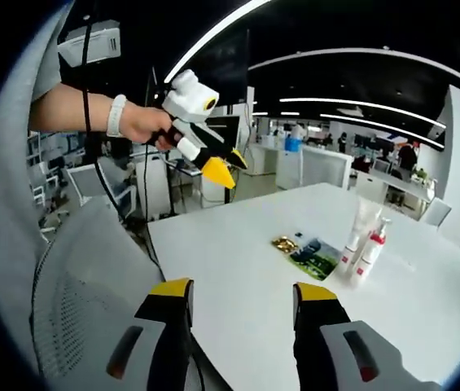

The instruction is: Arrange the skincare products in the storage area until every visible bottle or jar stands upright without overlapping.

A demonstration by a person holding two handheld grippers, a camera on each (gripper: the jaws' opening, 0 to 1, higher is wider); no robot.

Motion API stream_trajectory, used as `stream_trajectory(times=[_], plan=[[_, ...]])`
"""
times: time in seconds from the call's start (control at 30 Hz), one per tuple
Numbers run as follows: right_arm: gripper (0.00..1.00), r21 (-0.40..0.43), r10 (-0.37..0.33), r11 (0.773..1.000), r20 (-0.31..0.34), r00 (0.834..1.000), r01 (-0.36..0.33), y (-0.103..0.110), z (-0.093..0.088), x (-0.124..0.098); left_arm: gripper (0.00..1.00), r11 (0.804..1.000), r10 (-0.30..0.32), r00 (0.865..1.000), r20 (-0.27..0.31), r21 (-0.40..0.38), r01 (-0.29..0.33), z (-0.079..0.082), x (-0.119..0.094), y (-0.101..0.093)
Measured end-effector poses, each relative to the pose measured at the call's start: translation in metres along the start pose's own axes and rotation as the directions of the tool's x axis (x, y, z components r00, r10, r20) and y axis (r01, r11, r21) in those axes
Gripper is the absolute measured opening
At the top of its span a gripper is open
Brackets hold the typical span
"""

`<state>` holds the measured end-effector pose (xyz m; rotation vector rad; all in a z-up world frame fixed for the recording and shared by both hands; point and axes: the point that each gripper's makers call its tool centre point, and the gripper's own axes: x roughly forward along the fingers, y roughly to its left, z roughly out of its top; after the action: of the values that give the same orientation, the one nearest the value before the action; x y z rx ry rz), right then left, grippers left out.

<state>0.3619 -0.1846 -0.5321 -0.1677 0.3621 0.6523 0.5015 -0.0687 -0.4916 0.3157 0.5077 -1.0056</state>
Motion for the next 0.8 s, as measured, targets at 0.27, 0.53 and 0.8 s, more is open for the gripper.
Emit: stream_trajectory(times=[0.27,0.53,0.8], plan=[[0.55,-0.010,0.004,1.000,0.049,0.999,-0.003,0.004,0.009,-0.002,0.71,0.996,0.036,0.996,0.085,-0.081,-0.029,-0.009,-0.024,-0.032],[0.67,-0.017,0.001,1.000,0.086,0.996,0.000,0.007,0.016,-0.004,0.76,0.989,0.065,0.990,0.128,-0.138,-0.047,-0.026,-0.037,-0.058],[0.87,-0.010,-0.015,1.000,0.103,0.995,0.016,0.005,0.019,-0.004,0.88,0.959,0.232,0.927,0.295,-0.228,-0.167,-0.019,-0.053,-0.052]])
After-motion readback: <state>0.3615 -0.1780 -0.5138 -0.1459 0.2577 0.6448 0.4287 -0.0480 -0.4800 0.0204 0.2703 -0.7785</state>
